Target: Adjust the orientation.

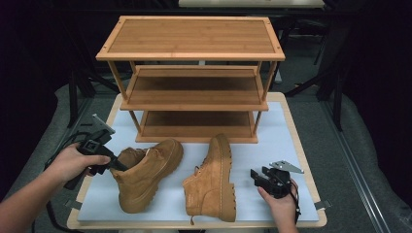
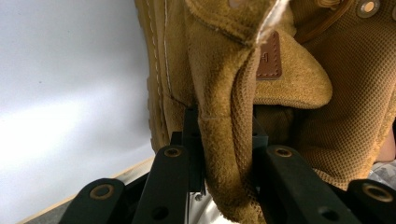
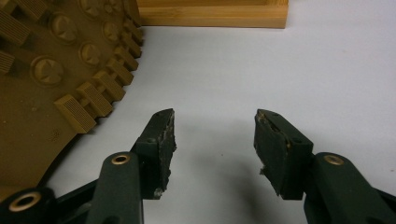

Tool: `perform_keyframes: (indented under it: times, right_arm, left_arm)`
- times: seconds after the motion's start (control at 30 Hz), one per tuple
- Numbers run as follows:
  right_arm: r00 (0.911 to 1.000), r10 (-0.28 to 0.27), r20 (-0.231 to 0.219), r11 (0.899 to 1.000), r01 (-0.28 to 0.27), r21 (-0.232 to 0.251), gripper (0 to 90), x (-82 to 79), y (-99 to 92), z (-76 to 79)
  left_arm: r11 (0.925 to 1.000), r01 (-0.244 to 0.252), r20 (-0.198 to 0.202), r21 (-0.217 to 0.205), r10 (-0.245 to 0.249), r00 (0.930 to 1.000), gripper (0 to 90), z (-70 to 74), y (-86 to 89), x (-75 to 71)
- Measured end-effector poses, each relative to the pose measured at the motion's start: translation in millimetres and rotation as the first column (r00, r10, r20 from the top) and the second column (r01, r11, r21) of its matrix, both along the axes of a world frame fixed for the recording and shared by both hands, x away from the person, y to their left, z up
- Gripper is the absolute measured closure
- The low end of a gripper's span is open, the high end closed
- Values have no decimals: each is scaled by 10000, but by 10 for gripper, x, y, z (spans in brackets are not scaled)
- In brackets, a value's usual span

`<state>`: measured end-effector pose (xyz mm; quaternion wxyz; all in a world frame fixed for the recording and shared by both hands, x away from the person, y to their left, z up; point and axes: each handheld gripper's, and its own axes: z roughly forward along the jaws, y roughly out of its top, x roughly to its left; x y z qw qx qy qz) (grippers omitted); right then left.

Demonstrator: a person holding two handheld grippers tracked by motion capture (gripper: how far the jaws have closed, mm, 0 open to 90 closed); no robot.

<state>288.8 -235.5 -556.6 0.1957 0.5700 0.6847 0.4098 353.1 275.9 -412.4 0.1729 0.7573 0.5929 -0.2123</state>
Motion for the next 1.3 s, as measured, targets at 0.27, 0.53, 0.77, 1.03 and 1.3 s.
perform_keyframes:
  times: [0.27,0.53,0.77,1.03,1.3]
  right_arm:
    - [9999,-117,0,9998,117,169,478,-5,-28,9]
    - [9999,-149,85,9995,146,295,478,2,-29,2]
    - [9995,-301,-3,9989,301,353,478,9,-35,-13]
    - [9996,-290,-26,9976,291,634,478,12,-62,-21]
    - [9992,-387,33,9959,383,820,478,17,-83,-28]
  left_arm:
    - [9979,-224,265,-615,240,9994,774,193,121,-100]
    - [9899,-490,616,-1330,576,9964,776,391,244,-202]
    - [9833,-240,1082,-1804,441,9932,778,763,275,-306]
    - [9725,-139,1667,-2323,538,9845,780,1187,306,-345]
    - [9472,-160,2168,-3203,898,9721,781,1304,303,-228]
